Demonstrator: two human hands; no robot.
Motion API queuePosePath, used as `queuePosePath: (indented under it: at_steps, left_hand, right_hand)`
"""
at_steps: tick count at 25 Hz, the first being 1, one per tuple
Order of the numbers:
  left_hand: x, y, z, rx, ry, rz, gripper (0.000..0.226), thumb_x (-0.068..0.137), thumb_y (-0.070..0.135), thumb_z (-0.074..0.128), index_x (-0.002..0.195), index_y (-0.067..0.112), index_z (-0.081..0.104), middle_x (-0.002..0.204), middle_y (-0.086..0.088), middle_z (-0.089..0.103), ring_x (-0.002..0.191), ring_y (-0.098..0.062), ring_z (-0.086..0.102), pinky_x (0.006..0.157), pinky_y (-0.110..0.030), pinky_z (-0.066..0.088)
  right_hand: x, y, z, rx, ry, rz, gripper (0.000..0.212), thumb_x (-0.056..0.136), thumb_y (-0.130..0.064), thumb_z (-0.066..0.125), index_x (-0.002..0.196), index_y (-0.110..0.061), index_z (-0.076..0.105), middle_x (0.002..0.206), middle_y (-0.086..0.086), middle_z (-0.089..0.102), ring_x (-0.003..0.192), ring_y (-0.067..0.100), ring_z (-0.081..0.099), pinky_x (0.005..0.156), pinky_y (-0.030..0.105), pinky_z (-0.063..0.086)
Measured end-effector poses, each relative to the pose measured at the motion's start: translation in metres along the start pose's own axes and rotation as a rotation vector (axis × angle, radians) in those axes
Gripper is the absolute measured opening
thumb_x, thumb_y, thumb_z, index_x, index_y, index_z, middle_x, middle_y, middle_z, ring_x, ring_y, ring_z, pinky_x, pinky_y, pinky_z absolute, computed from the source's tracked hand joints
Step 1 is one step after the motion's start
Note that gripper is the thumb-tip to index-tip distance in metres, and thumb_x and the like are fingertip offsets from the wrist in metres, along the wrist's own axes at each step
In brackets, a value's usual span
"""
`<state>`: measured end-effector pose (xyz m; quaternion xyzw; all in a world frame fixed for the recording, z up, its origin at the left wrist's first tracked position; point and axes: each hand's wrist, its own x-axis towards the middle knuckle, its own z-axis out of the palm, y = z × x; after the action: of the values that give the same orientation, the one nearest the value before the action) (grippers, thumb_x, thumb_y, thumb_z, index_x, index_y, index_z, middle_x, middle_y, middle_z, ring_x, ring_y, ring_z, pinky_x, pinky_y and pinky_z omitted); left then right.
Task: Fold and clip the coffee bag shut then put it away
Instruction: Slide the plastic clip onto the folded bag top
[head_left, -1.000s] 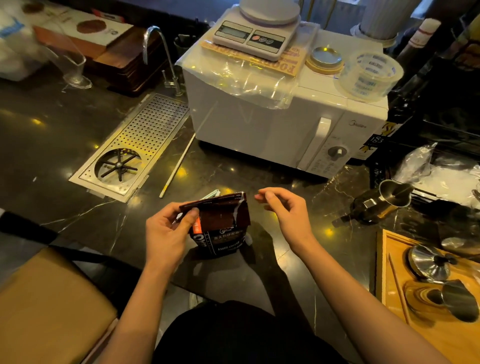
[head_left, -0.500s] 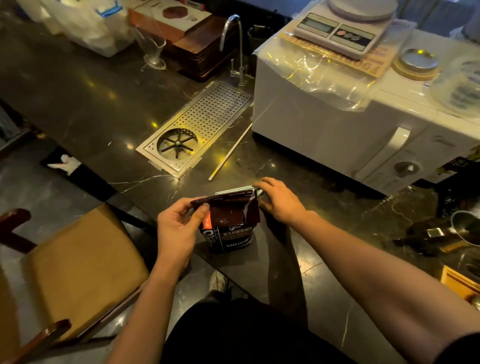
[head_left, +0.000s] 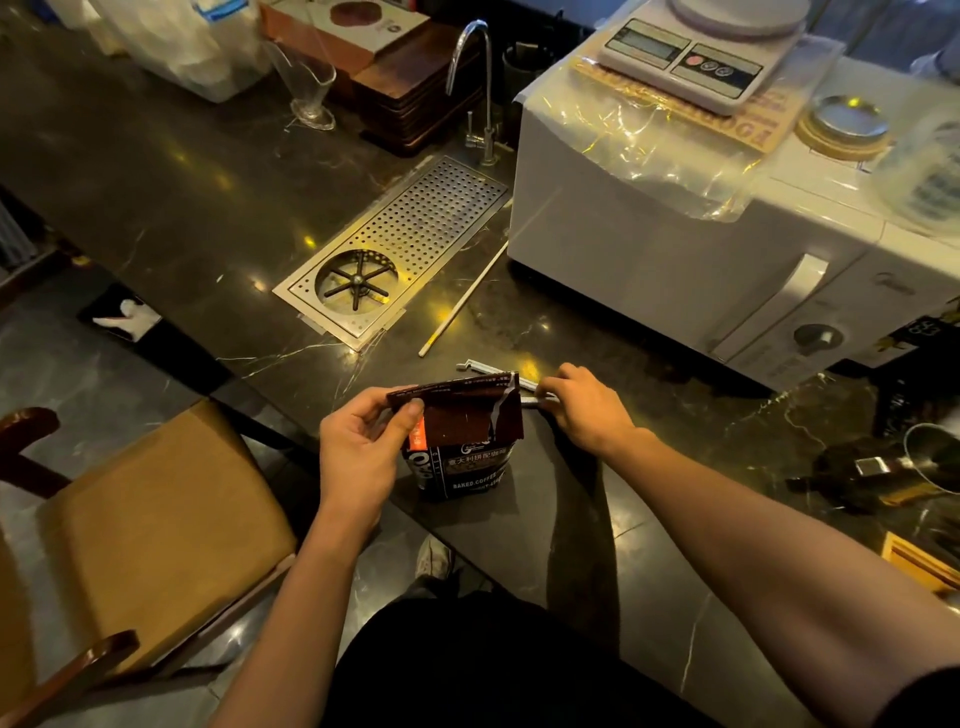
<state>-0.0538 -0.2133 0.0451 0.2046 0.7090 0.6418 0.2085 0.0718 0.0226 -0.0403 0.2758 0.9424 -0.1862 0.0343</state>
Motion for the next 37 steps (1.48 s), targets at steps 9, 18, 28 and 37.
queuePosePath:
  at_steps: [9, 18, 28, 37]
  left_hand:
    - [0.021, 0.004, 0.031, -0.012, -0.135, 0.037, 0.023, 0.086, 0.000, 0.066, 0.090, 0.022, 0.071, 0.081, 0.013, 0.075, 0.084, -0.002, 0.070, 0.076, -0.019, 0.056]
    - [0.037, 0.012, 0.106, -0.024, -0.435, 0.061, 0.021, 0.086, 0.003, 0.067, 0.086, 0.023, 0.072, 0.081, 0.010, 0.073, 0.083, -0.007, 0.069, 0.074, -0.023, 0.055]
    - [0.041, 0.018, 0.141, -0.015, -0.657, 0.011, 0.019, 0.086, 0.007, 0.068, 0.092, 0.024, 0.073, 0.086, 0.006, 0.075, 0.091, -0.018, 0.072, 0.077, -0.034, 0.060]
    - [0.048, 0.016, 0.134, -0.022, -0.678, -0.023, 0.018, 0.087, 0.010, 0.066, 0.093, 0.027, 0.071, 0.090, 0.003, 0.074, 0.092, -0.018, 0.072, 0.075, -0.034, 0.061]
  right_hand:
    - [-0.078, 0.026, -0.037, 0.598, 0.420, 0.312, 0.009, 0.090, -0.019, 0.066, 0.094, -0.027, 0.067, 0.101, 0.002, 0.062, 0.092, 0.019, 0.063, 0.079, 0.028, 0.053]
    - [-0.169, 0.022, -0.095, 0.826, 0.607, 0.337, 0.015, 0.089, -0.016, 0.066, 0.098, -0.027, 0.069, 0.101, 0.002, 0.066, 0.091, 0.018, 0.067, 0.079, 0.029, 0.055]
    - [-0.176, 0.005, -0.099, 0.601, 0.568, 0.366, 0.015, 0.088, -0.017, 0.065, 0.099, -0.028, 0.067, 0.103, -0.004, 0.061, 0.098, 0.008, 0.059, 0.079, 0.018, 0.048]
    - [-0.168, 0.002, -0.093, 0.586, 0.614, 0.391, 0.011, 0.086, -0.016, 0.070, 0.097, -0.020, 0.070, 0.096, -0.011, 0.065, 0.092, 0.008, 0.061, 0.077, 0.022, 0.052]
